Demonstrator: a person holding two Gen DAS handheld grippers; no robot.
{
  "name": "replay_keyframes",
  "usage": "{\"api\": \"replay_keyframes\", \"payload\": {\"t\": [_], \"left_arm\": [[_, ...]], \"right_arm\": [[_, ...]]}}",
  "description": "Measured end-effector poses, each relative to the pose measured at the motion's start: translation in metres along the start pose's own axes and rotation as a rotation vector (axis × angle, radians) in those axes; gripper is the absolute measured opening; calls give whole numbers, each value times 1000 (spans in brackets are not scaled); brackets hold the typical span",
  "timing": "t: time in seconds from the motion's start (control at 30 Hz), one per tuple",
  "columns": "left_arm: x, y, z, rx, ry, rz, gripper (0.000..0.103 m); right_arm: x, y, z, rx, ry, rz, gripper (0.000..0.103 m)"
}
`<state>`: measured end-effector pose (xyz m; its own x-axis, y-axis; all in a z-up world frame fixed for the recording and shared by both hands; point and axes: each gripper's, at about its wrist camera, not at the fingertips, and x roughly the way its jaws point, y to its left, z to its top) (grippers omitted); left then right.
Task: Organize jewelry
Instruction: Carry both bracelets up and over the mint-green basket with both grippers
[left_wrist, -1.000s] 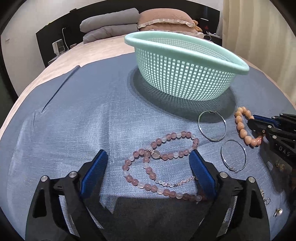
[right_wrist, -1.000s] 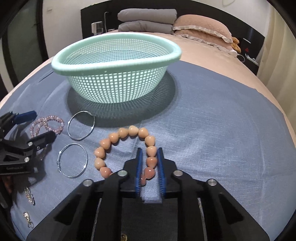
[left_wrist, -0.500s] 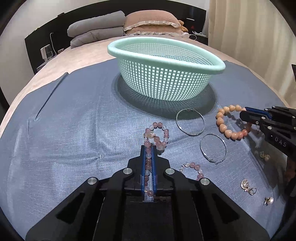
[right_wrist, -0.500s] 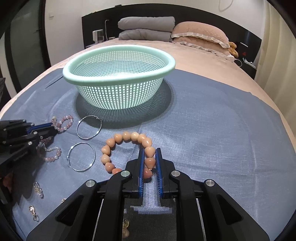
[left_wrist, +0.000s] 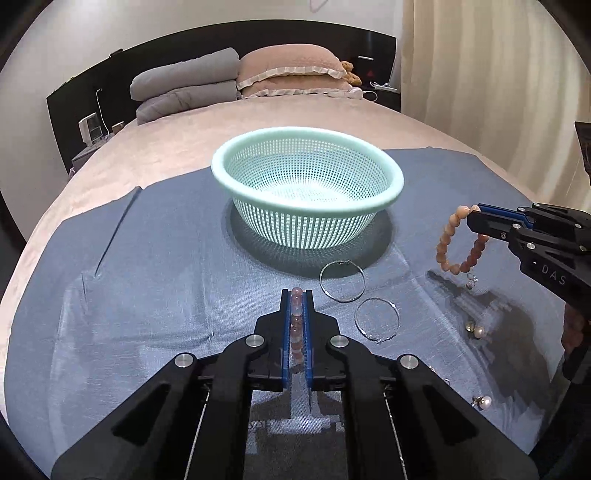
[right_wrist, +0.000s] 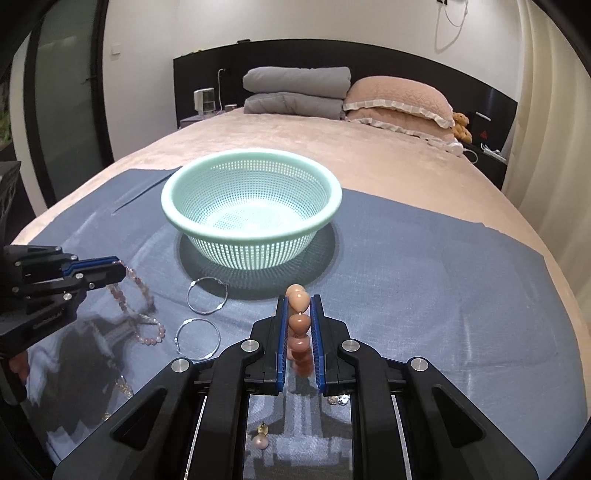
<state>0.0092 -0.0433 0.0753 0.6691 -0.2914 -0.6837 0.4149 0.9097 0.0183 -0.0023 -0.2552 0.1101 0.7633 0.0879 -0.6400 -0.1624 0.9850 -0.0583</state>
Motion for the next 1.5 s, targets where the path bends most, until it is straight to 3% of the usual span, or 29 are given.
{"api": "replay_keyframes", "payload": {"t": [0.43,0.8,1.03,1.3,1.5], "left_arm": [[-52,-6,64,38,-134,-26,6],[-28,3,116,49,-200,-8,6],[21,15,122,14,-160,-18,6],[86,33,115,-33,-55,-20,6],[109,40,112,-47,-11,-22,6]], "right_arm": [[-21,-13,37,19,-74,56,11],[2,-12,84,-20,-117,73,11],[47,-12,96,-9,-84,98,11],[111,-15,91,-14,24,113,11],[129,-16,89,-3,53,122,11]]}}
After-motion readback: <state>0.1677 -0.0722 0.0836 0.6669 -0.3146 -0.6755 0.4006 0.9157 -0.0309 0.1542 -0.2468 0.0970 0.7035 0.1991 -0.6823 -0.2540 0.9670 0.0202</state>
